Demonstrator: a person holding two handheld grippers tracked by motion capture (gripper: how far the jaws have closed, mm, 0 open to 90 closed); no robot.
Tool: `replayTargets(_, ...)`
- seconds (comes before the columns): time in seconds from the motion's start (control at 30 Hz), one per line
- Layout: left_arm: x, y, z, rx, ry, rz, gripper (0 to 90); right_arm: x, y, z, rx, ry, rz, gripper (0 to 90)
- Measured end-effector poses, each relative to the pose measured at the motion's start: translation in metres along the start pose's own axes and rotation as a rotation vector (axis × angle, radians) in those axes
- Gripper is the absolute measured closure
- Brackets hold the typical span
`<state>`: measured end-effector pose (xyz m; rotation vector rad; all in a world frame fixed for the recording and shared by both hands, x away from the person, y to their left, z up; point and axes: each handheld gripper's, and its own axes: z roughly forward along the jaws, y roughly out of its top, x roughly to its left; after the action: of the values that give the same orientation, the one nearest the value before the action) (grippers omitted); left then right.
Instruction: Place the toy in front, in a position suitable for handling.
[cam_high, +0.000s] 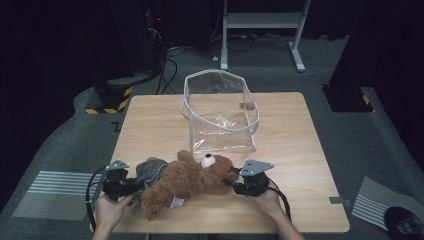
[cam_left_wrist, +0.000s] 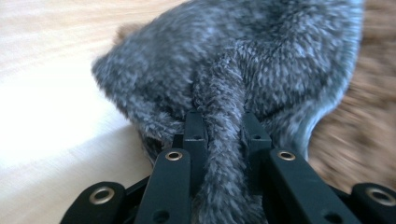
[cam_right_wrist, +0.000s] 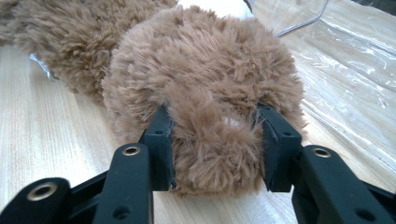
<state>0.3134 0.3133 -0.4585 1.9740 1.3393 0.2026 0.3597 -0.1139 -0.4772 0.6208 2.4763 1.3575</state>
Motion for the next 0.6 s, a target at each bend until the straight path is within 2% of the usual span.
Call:
replayTargets(0.03, 0.0, 0.0, 0.0, 0.0, 0.0, 0.0, 76.9, 0.0, 0.0, 0.0, 0.0, 0.0, 0.0, 54.1)
replayTargets(0.07, -0.004, -0.007, -0.001, 0.002, -0.001, -0.006, 76.9, 0.0, 0.0, -0.001, -0.004, 0.014, 0.013, 49.6)
replayTargets(0.13, -0.005, -0.01, 0.002, 0.009, 0.002, -0.014, 76.8, -0.003, 0.001, -0.001, -0.015, 0.025, 0.036, 43.8)
replayTargets(0.17, -0.005, -0.01, 0.002, 0.009, 0.002, -0.014, 76.8, -0.003, 0.001, -0.001, -0.015, 0.025, 0.036, 43.8)
replayTargets(0.2, -0.003, -0.007, 0.009, 0.012, 0.026, -0.011, 76.8, -0.004, 0.004, -0.002, -0.031, 0.029, 0.05, 38.0)
replayTargets(0.23, -0.003, -0.007, 0.009, 0.012, 0.026, -0.011, 76.8, -0.004, 0.004, -0.002, -0.031, 0.029, 0.05, 38.0)
replayTargets(0.27, -0.003, -0.002, 0.02, 0.031, 0.044, -0.001, 76.8, -0.004, 0.007, -0.003, -0.037, 0.027, 0.045, 35.5)
replayTargets(0.3, -0.003, -0.002, 0.02, 0.031, 0.044, -0.001, 76.9, -0.004, 0.008, -0.003, -0.038, 0.028, 0.039, 34.9)
replayTargets(0.33, -0.002, 0.004, 0.032, 0.052, 0.059, 0.01, 76.9, -0.002, 0.01, -0.004, -0.038, 0.027, 0.028, 34.5)
replayTargets(0.37, -0.002, 0.004, 0.032, 0.052, 0.059, 0.01, 76.9, -0.002, 0.01, -0.004, -0.038, 0.027, 0.028, 34.5)
replayTargets(0.47, 0.006, 0.018, 0.046, 0.056, 0.055, 0.014, 77.0, -0.001, 0.011, -0.008, -0.059, 0.042, 0.008, 32.8)
replayTargets(0.53, 0.007, 0.021, 0.048, 0.054, 0.053, 0.011, 77.0, -0.004, 0.011, -0.009, -0.065, 0.048, 0.016, 32.4)
replayTargets(0.6, 0.01, 0.029, 0.05, 0.063, 0.069, 0.025, 77.0, -0.011, 0.011, -0.012, -0.08, 0.057, 0.054, 31.6)
